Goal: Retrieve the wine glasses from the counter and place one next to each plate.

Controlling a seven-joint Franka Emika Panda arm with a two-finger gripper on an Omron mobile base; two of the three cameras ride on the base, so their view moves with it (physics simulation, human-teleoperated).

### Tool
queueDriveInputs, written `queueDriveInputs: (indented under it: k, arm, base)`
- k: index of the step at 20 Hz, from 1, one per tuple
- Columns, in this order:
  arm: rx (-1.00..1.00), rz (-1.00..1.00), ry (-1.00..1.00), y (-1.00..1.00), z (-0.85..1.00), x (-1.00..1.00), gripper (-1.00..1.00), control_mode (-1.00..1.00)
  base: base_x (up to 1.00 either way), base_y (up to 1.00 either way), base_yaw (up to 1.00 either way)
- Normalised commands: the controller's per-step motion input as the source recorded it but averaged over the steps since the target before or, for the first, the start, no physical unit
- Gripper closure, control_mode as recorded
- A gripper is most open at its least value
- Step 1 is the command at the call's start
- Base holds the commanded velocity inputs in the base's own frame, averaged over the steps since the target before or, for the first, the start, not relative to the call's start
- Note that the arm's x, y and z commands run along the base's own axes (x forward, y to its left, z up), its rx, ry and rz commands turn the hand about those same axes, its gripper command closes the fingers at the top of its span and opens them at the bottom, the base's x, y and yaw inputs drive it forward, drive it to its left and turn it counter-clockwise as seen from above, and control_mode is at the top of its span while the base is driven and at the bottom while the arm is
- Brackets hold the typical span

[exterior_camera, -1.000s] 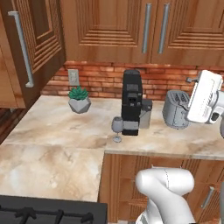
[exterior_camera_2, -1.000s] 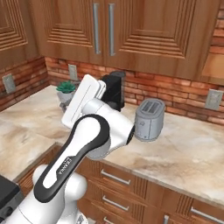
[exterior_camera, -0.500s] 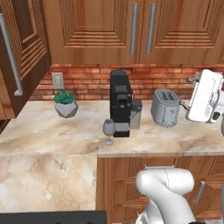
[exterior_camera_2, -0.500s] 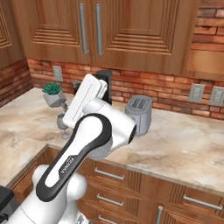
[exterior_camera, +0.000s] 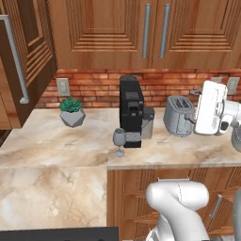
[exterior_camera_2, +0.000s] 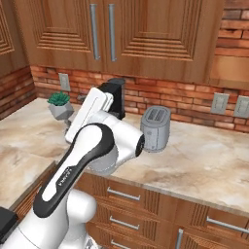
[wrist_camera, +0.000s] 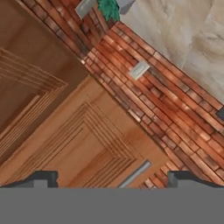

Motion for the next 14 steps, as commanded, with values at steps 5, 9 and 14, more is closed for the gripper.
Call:
queueDriveInputs:
  k: [5, 9, 14]
  arm:
    - [-0.01, 0.01, 0.30, 0.09, -0.38, 0.11, -1.00, -1.00]
    - [0.00, 0.00, 0.32, 0.17, -0.33, 0.12, -1.00, -1.00]
    - [0.00, 0.00, 0.14, 0.27, -0.35, 0.28, -1.00, -1.00]
  base:
    - [0.00, 0.00, 0.00]
    - [0.00, 0.00, 0.00]
    - [0.00, 0.00, 0.00]
